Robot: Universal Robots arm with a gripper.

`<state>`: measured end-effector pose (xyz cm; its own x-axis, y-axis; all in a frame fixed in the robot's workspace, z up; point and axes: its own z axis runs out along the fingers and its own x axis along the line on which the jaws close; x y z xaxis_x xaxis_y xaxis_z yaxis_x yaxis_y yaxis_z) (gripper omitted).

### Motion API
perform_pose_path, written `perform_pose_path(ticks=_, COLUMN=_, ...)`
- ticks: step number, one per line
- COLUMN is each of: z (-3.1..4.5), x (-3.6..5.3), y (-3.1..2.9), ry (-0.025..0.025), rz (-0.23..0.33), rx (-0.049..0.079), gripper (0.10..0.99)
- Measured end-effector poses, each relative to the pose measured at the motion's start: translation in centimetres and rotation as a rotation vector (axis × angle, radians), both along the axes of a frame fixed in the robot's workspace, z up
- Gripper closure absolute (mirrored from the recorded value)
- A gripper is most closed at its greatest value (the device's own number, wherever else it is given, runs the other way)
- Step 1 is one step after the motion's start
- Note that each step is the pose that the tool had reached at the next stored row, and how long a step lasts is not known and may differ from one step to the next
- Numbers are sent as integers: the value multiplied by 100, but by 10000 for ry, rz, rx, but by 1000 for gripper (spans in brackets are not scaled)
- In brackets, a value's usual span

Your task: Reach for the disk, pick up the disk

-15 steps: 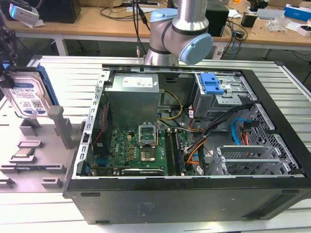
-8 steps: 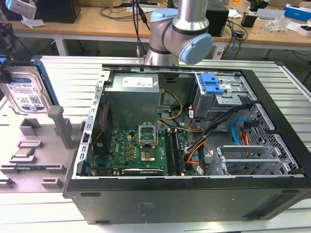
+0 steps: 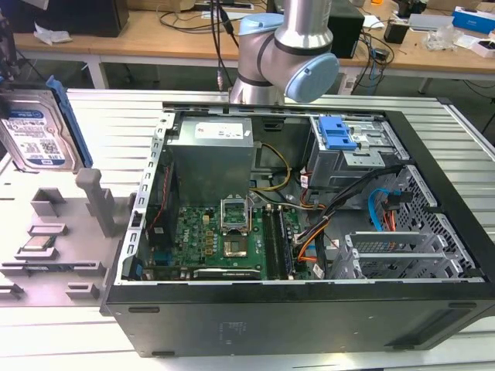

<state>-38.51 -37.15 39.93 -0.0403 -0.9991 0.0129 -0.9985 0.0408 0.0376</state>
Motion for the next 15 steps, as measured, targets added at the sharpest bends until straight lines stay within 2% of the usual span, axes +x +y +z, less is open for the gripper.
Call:
perform_pose_path(ticks=4, z=87, x=1, y=1, ry=1, rz=0, rx=0, gripper=718)
perform_pose_path(ticks=8, z=231, x=2, y=2, ry=0, rz=0, rx=1, gripper=718)
perform_pose_path(ticks=15, z=374, x=3, y=3, ry=-1, rz=0, rx=1, gripper=718)
